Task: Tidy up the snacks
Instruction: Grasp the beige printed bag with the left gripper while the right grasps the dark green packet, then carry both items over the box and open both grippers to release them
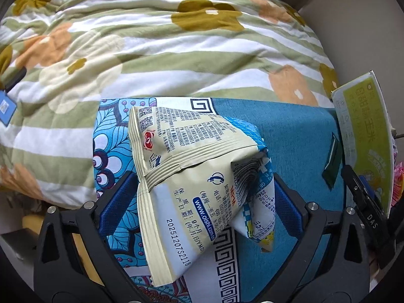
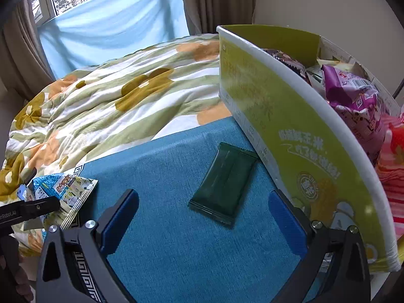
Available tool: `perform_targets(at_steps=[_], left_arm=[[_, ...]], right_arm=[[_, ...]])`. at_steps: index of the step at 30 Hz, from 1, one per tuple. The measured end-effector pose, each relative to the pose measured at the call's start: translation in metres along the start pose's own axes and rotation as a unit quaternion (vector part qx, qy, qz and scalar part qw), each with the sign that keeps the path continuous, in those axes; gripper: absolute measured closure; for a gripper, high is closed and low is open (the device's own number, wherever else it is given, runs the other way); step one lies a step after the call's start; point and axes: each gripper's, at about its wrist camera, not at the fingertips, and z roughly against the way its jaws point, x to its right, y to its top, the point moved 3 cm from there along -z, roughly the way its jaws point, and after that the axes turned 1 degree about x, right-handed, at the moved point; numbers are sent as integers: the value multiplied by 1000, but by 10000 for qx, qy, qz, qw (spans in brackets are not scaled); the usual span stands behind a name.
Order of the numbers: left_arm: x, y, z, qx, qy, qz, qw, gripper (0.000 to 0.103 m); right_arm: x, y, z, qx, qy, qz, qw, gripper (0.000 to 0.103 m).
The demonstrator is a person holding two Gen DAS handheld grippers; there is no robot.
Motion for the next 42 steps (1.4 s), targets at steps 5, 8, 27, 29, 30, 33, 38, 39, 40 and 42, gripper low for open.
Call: perform_targets(at_steps=[5,8,27,29,30,33,38,39,40,42], left_arm=[[6,3,-5,-44,-109,-216,9997,32],[8,5,-5,-8,-149,-281,9995,36],[44,-3,-7,32,-257,-791,9965,39],[49,-5,-6,40,-265,-828,9962,39],[51,-5,-5,43,-273,-838,9961,39],[57,-6,2,73,-310,-813,9962,39],[71,-3,33,325,-359,-845,9952,40],[76,-2,41,390,-371,-865,9948,40],[81,-1,49,468,-378,-881,9943,40],[90,2,67,627,-399,-909,9931,40]], right_arm=[[4,-2,-18,-9,-159,-271,9995,1],[5,-3,-24,-32,-164,-387,9991,1],[10,-2,-53,23,-608,-281,9978,55],[7,-3,-53,15,-559,-138,9983,58],[7,-3,-52,7,-527,-121,9985,59],[9,-5,-50,-11,-445,-127,9989,59],[7,2,-28,61,-197,-80,9998,59],[5,6,-20,112,-132,-39,9998,59],[3,9,-10,169,-63,13,9998,59],[0,17,9,295,111,96,9995,59]])
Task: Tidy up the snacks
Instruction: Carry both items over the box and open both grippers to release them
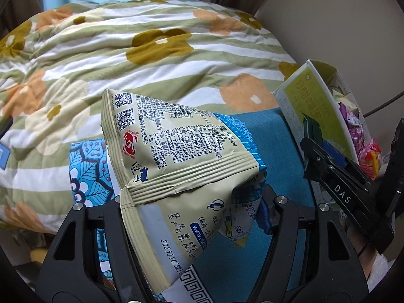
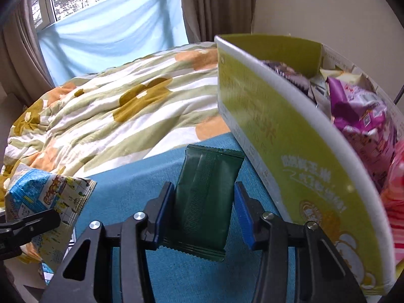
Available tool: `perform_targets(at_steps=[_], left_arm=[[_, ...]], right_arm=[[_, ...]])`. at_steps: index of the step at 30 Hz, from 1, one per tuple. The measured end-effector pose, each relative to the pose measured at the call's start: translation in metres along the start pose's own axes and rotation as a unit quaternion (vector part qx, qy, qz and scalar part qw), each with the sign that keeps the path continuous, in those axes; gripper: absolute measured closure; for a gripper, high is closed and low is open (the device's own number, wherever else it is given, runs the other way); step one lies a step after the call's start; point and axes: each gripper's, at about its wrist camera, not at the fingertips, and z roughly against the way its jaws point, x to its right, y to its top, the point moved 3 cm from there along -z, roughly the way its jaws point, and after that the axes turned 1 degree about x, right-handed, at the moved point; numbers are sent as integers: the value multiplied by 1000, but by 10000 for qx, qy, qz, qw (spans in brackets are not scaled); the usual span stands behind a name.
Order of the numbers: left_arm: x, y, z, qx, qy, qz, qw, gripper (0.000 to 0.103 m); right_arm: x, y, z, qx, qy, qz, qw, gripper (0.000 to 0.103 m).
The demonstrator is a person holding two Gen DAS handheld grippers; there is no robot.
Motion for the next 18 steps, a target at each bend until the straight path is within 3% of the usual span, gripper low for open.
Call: perform_targets(at_steps=[9,18], left_arm=[[73,34,56,629,8,-221,9978,40],[183,73,53,918,-103,-197,9955,39]], right_arm=[[4,50,97,507,853,359,9944,59],[78,106,133,892,1129,844,9860,59]])
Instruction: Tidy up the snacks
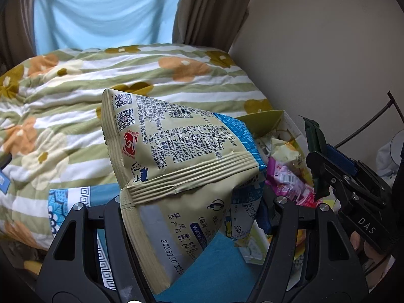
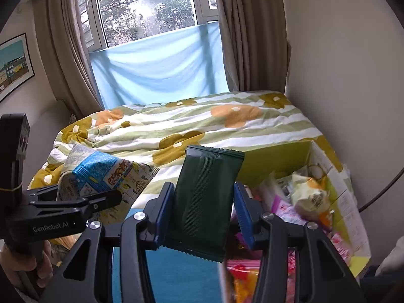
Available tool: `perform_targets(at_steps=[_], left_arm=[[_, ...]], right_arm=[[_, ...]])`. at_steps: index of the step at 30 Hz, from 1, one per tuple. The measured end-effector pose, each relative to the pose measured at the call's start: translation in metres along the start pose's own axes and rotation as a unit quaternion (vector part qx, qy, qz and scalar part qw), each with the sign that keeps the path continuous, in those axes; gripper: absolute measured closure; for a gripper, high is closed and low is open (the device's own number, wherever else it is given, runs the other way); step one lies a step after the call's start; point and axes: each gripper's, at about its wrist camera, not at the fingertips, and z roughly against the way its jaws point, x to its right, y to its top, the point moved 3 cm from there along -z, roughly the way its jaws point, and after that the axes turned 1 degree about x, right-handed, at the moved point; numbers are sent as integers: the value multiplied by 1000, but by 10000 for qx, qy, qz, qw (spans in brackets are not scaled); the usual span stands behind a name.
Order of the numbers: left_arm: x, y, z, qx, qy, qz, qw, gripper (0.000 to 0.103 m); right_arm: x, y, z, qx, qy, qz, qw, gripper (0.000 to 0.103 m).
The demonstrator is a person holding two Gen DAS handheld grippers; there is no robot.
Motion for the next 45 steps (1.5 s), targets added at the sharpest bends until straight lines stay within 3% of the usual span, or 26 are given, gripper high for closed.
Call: perform_targets(at_steps=[12,16,29,37,38,40,42,45], left_arm=[[135,18,-102,-333,-338,275,9985,37],[156,17,-120,-478,-78,340,9982,4],[123,-14,-73,-303,677,711,9947,2],[110,-26,-59,-238,993,849,9911,2],[108,-29,-58,-257,1020,877,9906,2],[105,-35,-54,-273,1069,926,9896,2],[101,-42,-48,-254,1121,967,9887,2],[96,-51,-36,-172,1152,1045,9877,2]], right_arm=[[148,30,3,-82,237,75,9997,59],[178,34,1,-140,233,130,9995,59],[202,35,-25,-397,586,181,9973,59],[202,38,-73,-734,703,244,9945,59],[203,37,-79,-775,681,214,9944,58],[205,33,-88,-850,595,169,9945,45],[206,30,-89,-921,619,76,9938,7],[207,23,-78,-879,630,-34,9941,4]])
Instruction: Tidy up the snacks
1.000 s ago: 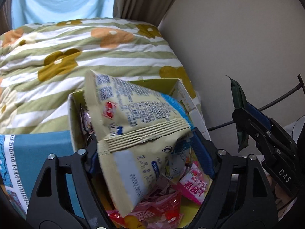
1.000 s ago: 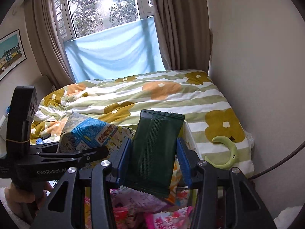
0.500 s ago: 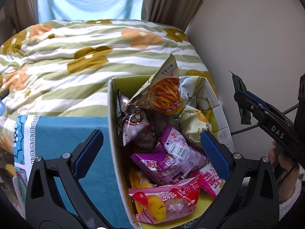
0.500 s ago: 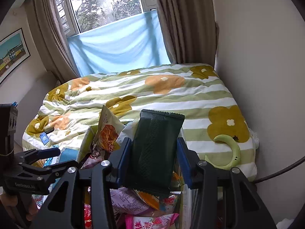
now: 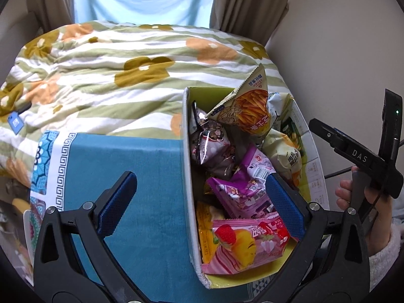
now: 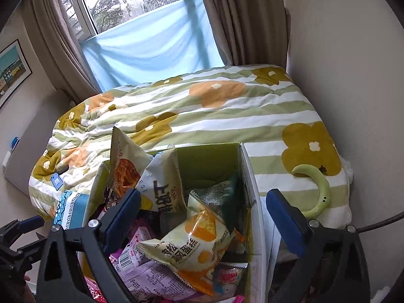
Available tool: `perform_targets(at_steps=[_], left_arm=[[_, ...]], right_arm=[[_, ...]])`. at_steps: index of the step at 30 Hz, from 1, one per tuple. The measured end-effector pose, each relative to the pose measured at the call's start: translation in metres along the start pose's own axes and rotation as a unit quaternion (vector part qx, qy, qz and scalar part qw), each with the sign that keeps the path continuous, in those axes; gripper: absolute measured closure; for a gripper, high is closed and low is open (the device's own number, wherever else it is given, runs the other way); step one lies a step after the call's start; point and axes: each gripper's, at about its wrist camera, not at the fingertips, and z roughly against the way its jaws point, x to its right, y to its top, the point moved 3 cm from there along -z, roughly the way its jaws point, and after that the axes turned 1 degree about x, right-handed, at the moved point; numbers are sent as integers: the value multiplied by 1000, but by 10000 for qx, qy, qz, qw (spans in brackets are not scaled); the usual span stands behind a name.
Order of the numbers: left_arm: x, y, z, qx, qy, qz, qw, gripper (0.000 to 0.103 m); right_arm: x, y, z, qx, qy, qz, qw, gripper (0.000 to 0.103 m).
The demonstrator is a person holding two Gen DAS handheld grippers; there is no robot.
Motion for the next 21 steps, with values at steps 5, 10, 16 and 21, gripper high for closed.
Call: perform_targets(at_steps=[5,10,16,21], left_arm=[[-13,-13,25,188,-57,18,9998,2],[-25,-33,73,544,-31,-174,9984,2],[-48,-70,144,1170,159,-383,9923,2],[-71,-116,205,1678,484,-537,9832,2]], right_arm=[[-11,-14,23,35,0,27,10000,4],[-29,-25,68,376,-78,19,9993,4],[-70,-53,138,864,-118,92,9961,4],[-115,-95,194,1150,-193,373,9925,4]])
